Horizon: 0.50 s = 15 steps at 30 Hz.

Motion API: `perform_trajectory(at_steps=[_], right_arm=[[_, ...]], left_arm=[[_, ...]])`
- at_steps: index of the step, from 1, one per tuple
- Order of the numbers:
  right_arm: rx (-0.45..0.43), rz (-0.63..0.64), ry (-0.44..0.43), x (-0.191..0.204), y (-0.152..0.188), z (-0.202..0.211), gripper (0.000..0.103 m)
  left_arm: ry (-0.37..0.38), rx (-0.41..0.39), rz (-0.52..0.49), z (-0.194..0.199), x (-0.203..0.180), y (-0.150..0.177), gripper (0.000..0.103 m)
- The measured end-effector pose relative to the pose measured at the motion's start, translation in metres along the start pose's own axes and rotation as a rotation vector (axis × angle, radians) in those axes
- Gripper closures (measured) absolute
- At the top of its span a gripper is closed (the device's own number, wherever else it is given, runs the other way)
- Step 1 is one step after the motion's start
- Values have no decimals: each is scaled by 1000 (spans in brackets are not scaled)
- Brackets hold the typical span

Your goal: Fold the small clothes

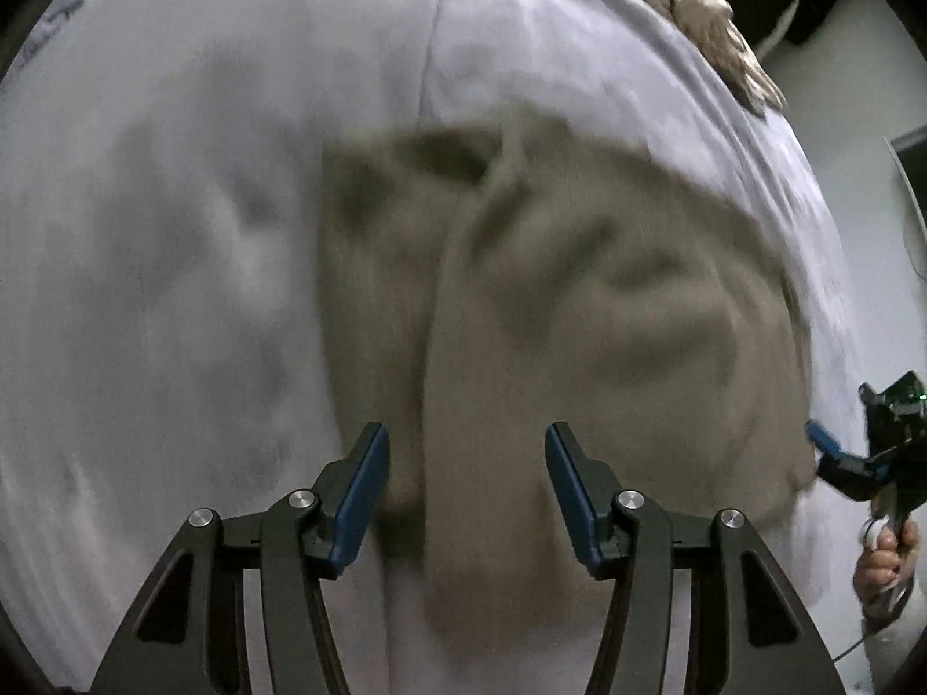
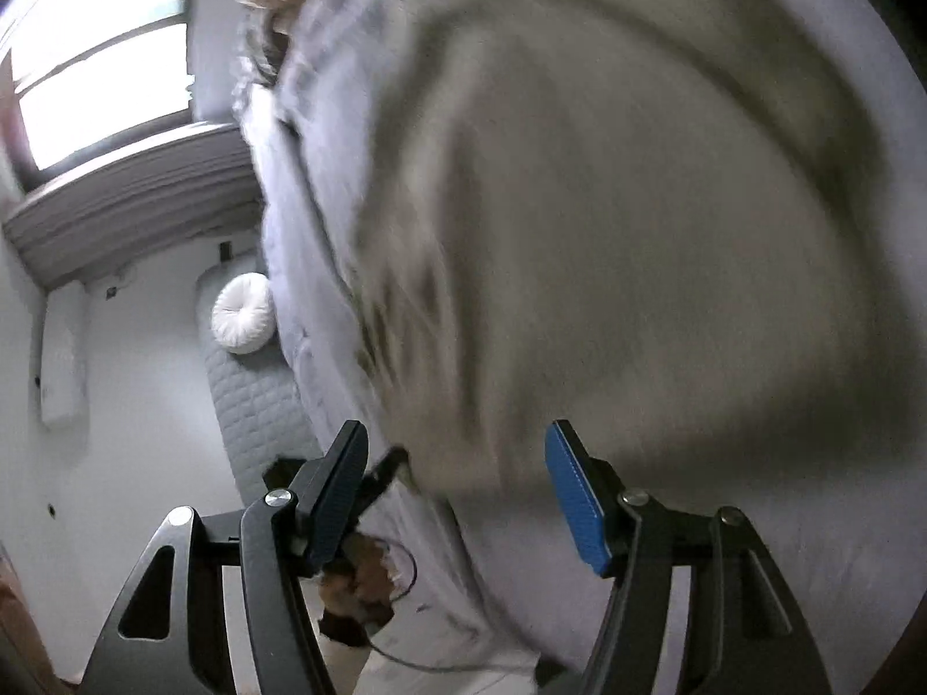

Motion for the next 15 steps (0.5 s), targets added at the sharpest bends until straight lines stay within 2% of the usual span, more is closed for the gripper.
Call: perform_trajectory(at_steps=[3, 7, 9, 10, 11, 12, 13, 15], right_arm=[[-32, -52, 71, -28, 19, 5, 35], [-208, -116, 61, -44, 5, 16, 37], [-262, -129, 46, -41, -11, 18, 85], [-261, -108, 70, -37, -15, 18, 95], [-261, -52, 91, -26, -19, 18, 95], [-258, -11, 95, -16, -16, 19, 95], [-254, 70, 117, -2, -14, 23, 95], [-247, 131, 150, 3, -12, 33, 95]], left_arm=[[50, 52, -11, 4, -3, 26, 46], [119, 65, -12, 2, -6, 35, 46], [148, 56, -13, -1, -7, 32, 47], [169, 56, -10, -2, -8, 28, 66], [188, 58, -17, -2, -11, 23, 83], [217, 62, -27, 1, -15, 18, 93], [240, 43, -56, 9, -21, 9, 93], [258, 13, -139, 24, -33, 2, 93]])
Point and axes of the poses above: each gripper's, at about its wrist camera, not at the fingertips, and z roughly against the way its jaws point, x to its left, y to its underside, the point moved 3 cm from there along -z, roughly the way its jaws point, and after that the axes turned 14 degrees about -x, right-handed, at the moved point
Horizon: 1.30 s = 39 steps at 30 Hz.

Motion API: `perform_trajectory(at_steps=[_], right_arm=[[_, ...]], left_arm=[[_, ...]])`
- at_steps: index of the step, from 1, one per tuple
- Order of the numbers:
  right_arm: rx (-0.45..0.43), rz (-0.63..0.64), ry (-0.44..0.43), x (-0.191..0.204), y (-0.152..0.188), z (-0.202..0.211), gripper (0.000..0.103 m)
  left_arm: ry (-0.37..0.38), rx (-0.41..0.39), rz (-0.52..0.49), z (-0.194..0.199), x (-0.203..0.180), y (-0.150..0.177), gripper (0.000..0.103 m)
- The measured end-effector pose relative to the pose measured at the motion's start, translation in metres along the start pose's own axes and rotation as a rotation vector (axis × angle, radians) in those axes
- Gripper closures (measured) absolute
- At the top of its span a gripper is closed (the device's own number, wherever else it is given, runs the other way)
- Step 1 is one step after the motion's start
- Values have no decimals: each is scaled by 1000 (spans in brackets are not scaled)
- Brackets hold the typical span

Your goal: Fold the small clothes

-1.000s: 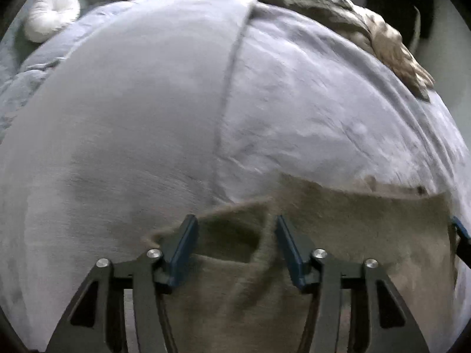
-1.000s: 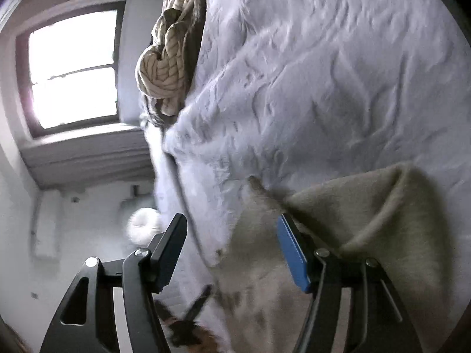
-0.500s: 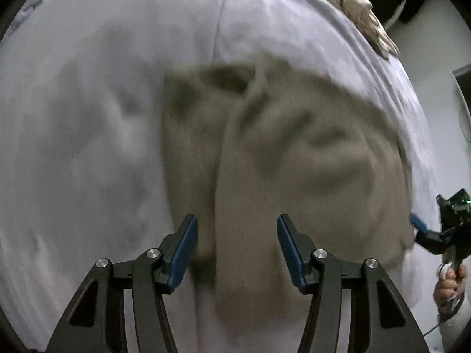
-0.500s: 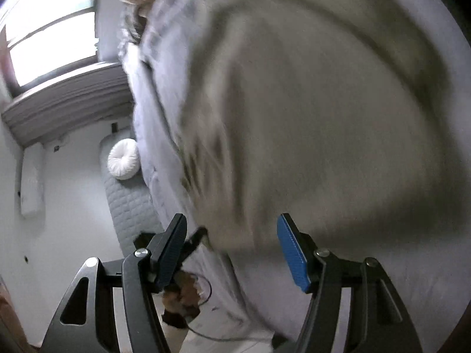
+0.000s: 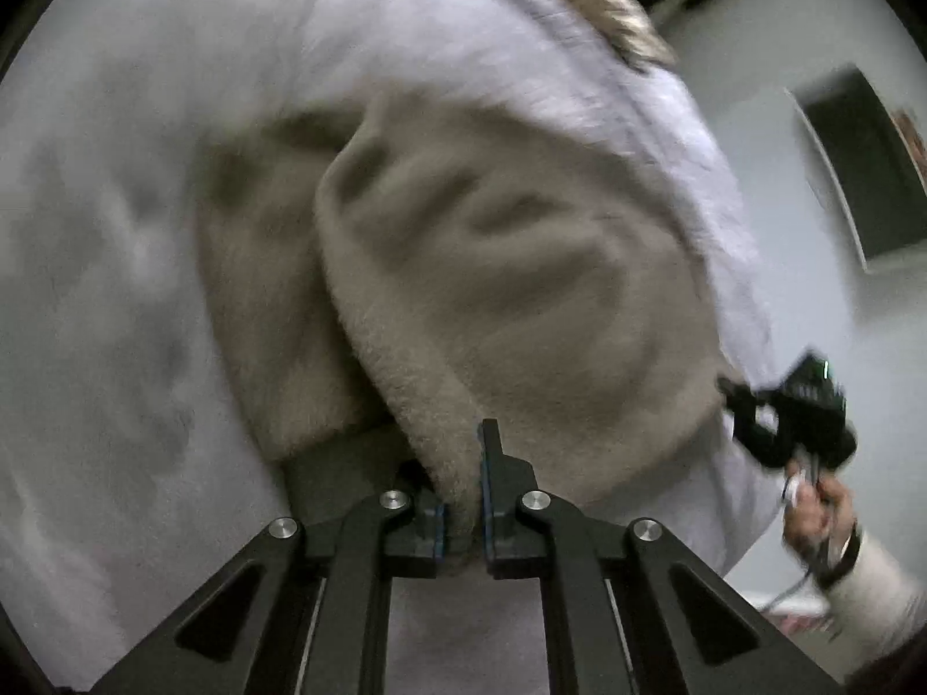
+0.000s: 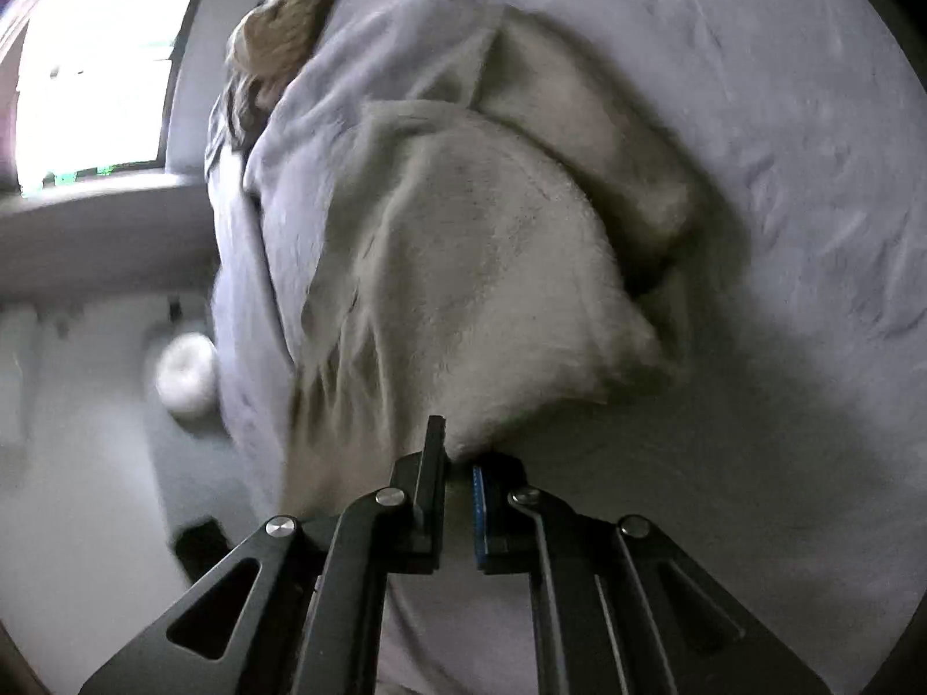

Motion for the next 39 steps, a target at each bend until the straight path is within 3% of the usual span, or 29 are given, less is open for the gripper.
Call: perform_trajectory(at_steps=[2, 5, 8, 11, 14, 17, 18, 20, 21, 22, 25, 28, 31, 33, 35, 39], right_arm=[[20, 5, 49, -6, 4, -1, 95], [60, -35, 153, -51, 13, -10, 95], [68, -103, 137, -72, 18, -14, 95], [74, -57, 140, -65, 18, -8, 95], [131, 49, 186, -49, 21, 2, 94], [123, 174, 184, -25, 23, 20, 89], [101, 221, 180, -16, 18, 26, 83], [29, 315, 210, 1, 1, 34, 34], [-25, 372, 241, 8, -10, 39, 34], [-36, 397, 257, 8, -19, 37, 34], [-11, 404, 317, -2, -44, 19, 52], [86, 354, 332, -20, -49, 0, 97], [87, 374, 297, -15, -43, 7, 98], [61, 411, 331, -14, -42, 18, 98], [93, 381, 390, -36, -39, 17, 98], [103, 368, 409, -47, -35, 21, 97]], left_arm=[[15, 4, -72, 12, -11, -2, 93], [-10, 65, -123, 7, -11, 16, 93], [-90, 164, -148, -16, 3, 52, 93], [-132, 191, -125, -27, 17, 79, 93], [-126, 154, -73, -16, 19, 78, 93], [-146, 143, -93, -9, 15, 77, 93], [-152, 141, -95, -6, 17, 79, 93], [-172, 132, -80, -2, 18, 76, 93], [-184, 124, -66, 1, 21, 74, 93], [-192, 117, -47, 3, 23, 72, 93], [-211, 88, 12, 15, 32, 66, 93], [-264, 44, 15, 32, 35, 58, 93], [-294, 2, 27, 46, 36, 51, 93], [-304, -24, 30, 52, 38, 44, 93], [-303, -52, 19, 54, 36, 38, 93], [-335, -12, 17, 26, 40, 45, 93]])
Point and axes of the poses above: each gripper's, at about its wrist camera, not at the fingertips, and z roughly against the way its jaws point, x to its left, y to its underside, the point moved 3 cm from there along -z, roughly the way its jaws point, and after that the axes turned 14 degrees about -x, right-handed, at the moved point
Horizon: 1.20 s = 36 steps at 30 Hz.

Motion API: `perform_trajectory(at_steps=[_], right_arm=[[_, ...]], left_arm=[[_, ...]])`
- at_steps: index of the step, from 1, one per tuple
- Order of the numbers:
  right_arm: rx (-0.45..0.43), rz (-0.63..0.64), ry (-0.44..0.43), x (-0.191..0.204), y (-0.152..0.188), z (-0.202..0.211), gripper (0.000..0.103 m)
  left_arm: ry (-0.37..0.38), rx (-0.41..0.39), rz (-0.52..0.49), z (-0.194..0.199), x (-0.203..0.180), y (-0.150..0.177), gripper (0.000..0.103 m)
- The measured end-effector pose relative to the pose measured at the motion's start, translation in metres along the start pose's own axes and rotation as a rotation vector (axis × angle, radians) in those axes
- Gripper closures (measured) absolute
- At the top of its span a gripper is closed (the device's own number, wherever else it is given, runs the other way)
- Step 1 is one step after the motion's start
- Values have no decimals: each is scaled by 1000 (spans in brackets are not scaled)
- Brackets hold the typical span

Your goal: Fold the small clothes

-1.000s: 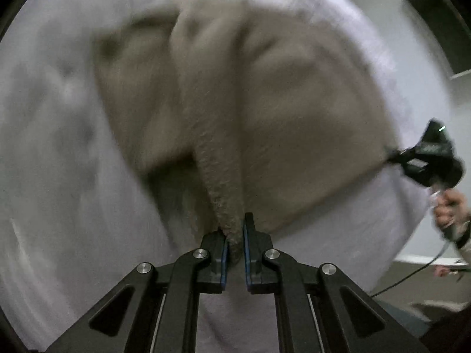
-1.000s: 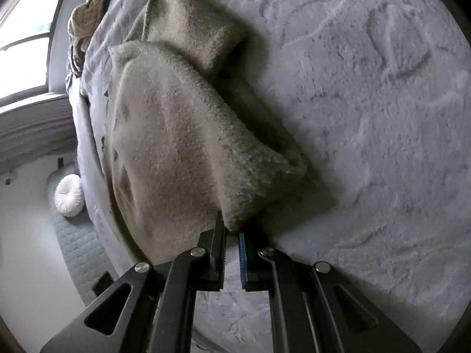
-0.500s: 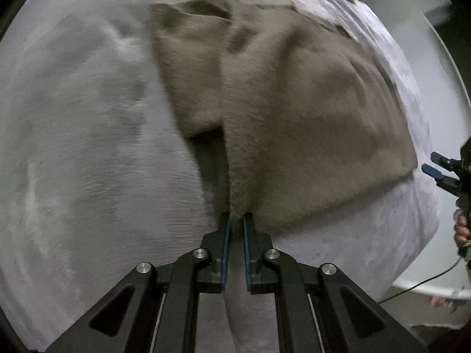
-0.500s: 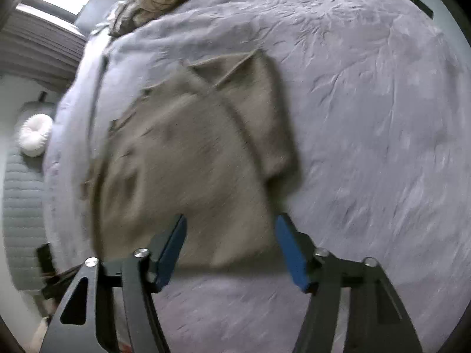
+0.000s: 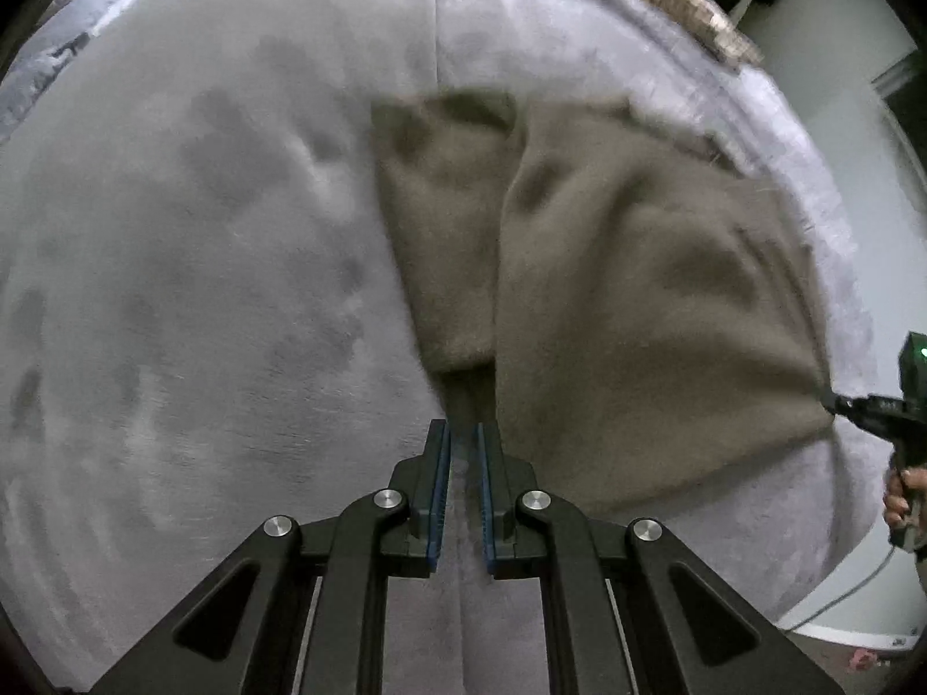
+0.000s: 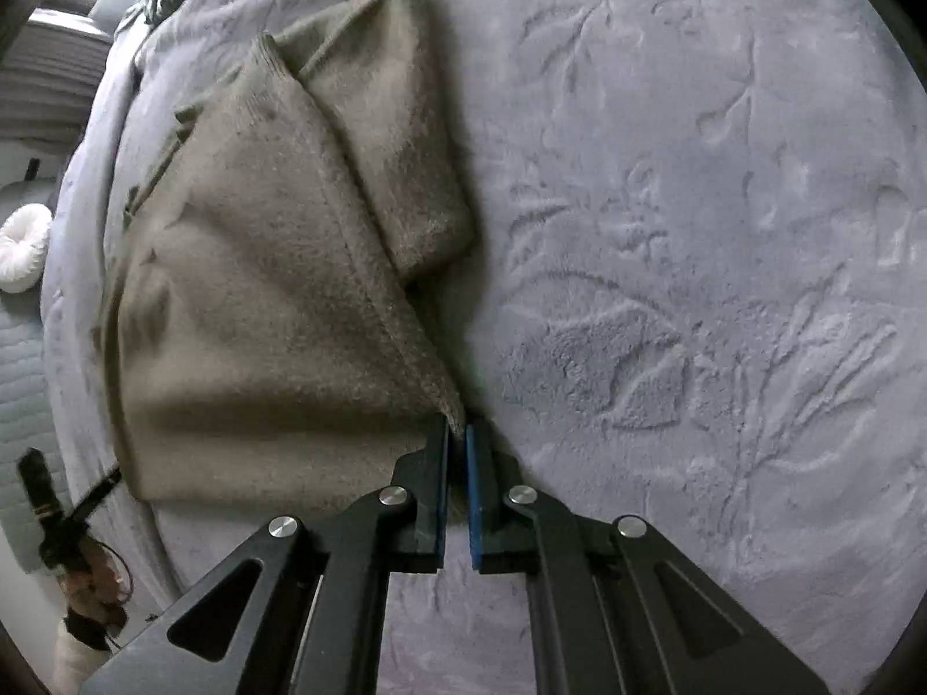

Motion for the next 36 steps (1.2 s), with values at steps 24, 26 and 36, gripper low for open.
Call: perform_trajectory(at_steps=[24, 26, 36], right_arm=[[-213, 179, 11, 97, -79, -46, 87], [-223, 189, 11, 91, -78, -41, 89], [-217, 166, -24, 106, -59, -2, 80]], left_arm=[[-168, -150, -28, -70, -50, -84, 93], [-172, -157, 12, -75, -38, -82, 85], [-176, -146, 74, -41, -12, -78, 85]])
Point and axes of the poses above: each gripper's, at about its wrist camera, not at the fingertips, and z roughly against the way its jaws point, x to its left, y to its underside, the point moved 3 cm from there along -z, roughly the way its jaws point, and after that the axes turned 14 degrees about -x, right-handed, at the moved point
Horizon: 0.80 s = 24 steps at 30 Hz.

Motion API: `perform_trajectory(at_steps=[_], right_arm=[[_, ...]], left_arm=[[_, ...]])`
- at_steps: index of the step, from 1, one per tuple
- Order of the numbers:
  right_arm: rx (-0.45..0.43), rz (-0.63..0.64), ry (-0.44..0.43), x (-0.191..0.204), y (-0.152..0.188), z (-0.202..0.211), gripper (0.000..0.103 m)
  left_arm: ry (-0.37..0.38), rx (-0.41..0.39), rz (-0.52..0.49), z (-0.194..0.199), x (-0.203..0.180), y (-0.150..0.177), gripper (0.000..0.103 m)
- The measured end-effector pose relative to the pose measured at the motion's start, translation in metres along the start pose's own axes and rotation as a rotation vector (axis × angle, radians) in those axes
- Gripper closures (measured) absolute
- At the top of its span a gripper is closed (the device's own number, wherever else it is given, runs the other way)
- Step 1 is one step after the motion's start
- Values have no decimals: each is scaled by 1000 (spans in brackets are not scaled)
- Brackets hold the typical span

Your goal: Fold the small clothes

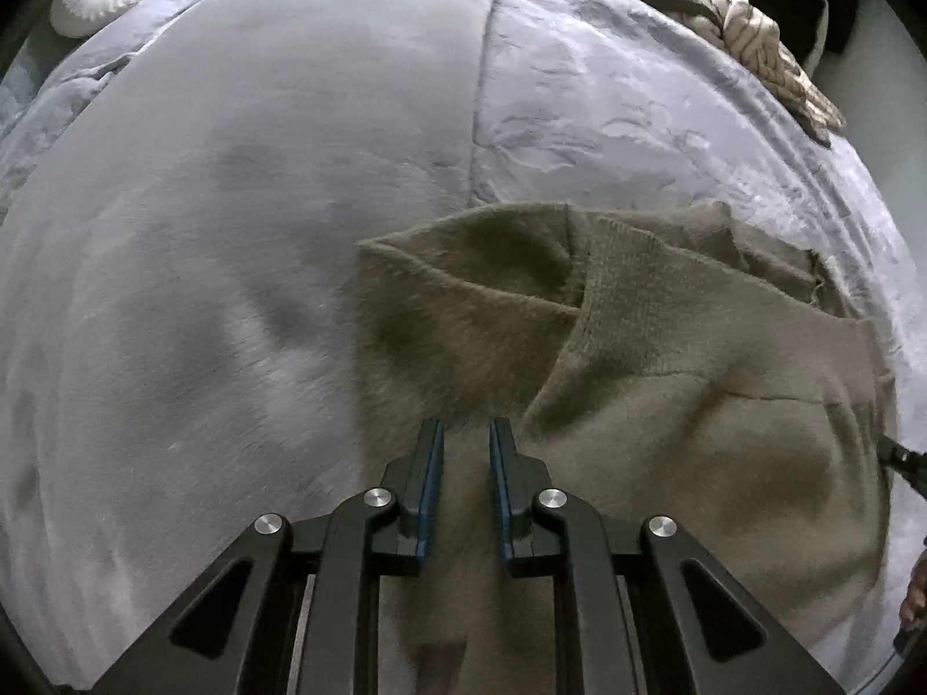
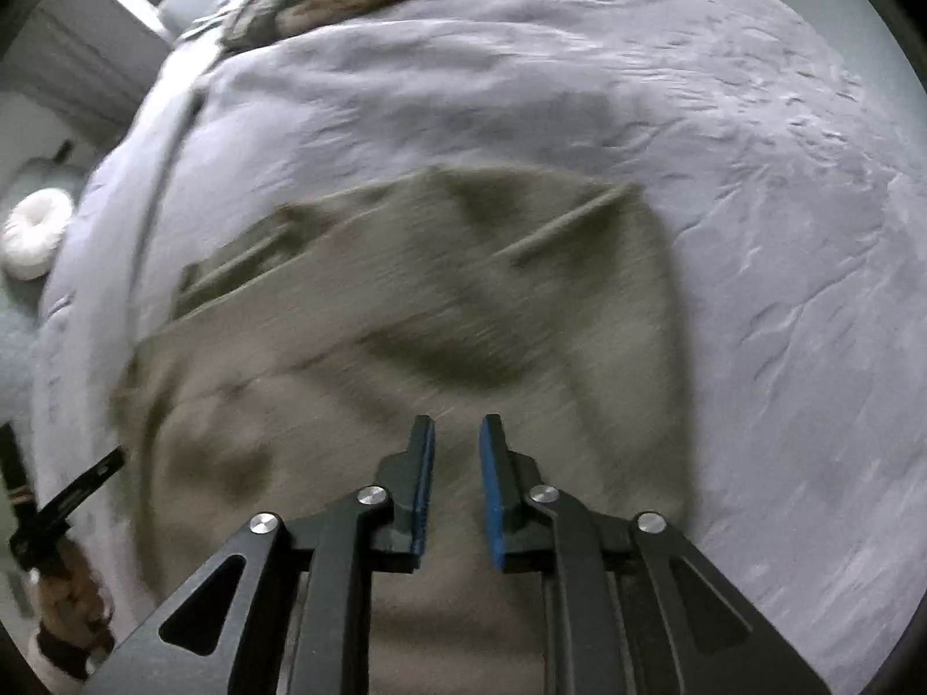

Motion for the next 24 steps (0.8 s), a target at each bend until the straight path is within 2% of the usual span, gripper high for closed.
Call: perform_trajectory(at_steps=[2, 6, 9, 12, 14, 16, 24], right_arm=[[21, 30, -86, 30, 16, 6, 72], [96, 120, -217, 92, 53, 0, 72], [153, 195, -257, 127, 78, -13, 72], [234, 233, -257, 143, 102, -33, 72], [253, 269, -226, 144, 115, -41, 72], [247, 269, -225, 143, 117, -37, 72], [279, 207, -212, 135, 118, -33, 72]], left_arm=[[27, -8, -2, 15, 0, 2, 85], [70, 6, -53, 36, -6, 19, 85], [76, 43, -98, 42, -10, 43, 85], [38, 73, -139, 38, -5, 63, 85], [30, 98, -133, 34, 2, 77, 85], [14, 93, -128, 33, 8, 83, 68], [44, 106, -49, 51, 20, 82, 67]])
Point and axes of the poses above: each gripper's, at about its wrist camera, not at the fingertips, and z roughly against the way its jaws point, x to its left, y to its underside, the point moved 3 cm from there along -z, roughly the way its jaws point, and after that the axes turned 14 degrees about -x, right-handed, at the moved point
